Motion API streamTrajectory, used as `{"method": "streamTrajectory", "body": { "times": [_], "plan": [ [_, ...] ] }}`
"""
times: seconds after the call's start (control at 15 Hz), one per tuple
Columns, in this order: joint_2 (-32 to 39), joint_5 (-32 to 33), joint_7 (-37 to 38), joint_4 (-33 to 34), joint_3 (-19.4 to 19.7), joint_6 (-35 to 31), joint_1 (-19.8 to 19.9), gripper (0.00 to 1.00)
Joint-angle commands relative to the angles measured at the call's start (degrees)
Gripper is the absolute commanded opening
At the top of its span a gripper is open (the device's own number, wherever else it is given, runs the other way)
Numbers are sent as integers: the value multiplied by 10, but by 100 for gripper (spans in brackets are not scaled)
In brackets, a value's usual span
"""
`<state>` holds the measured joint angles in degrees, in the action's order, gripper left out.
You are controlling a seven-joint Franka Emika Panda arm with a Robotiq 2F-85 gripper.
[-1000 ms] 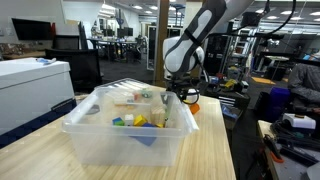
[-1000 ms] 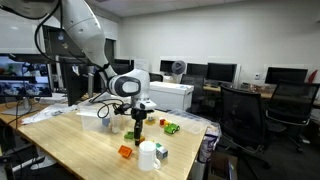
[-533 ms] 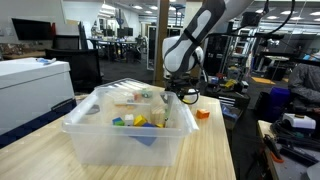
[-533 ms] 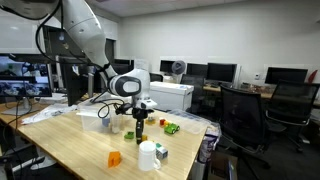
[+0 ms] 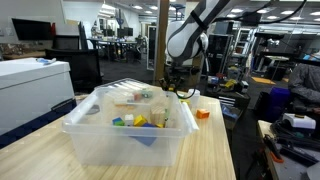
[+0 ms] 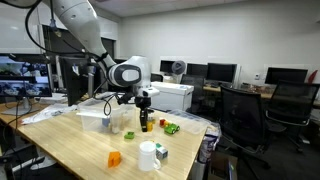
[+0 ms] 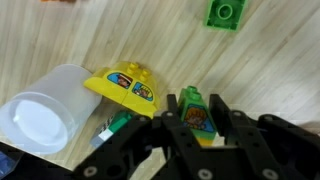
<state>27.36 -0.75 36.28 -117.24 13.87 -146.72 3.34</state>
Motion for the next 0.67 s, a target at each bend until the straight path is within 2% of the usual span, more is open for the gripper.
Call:
{"method": "streamTrajectory", "body": {
  "times": [0.0, 0.33, 0.6],
  "plan": [
    [-74, -12, -11, -44, 2, 21, -1, 12],
    [-178, -32, -18, -65, -9, 56, 11, 12],
    [-220, -46, -22, -72, -21, 89, 15, 12]
  ]
}}
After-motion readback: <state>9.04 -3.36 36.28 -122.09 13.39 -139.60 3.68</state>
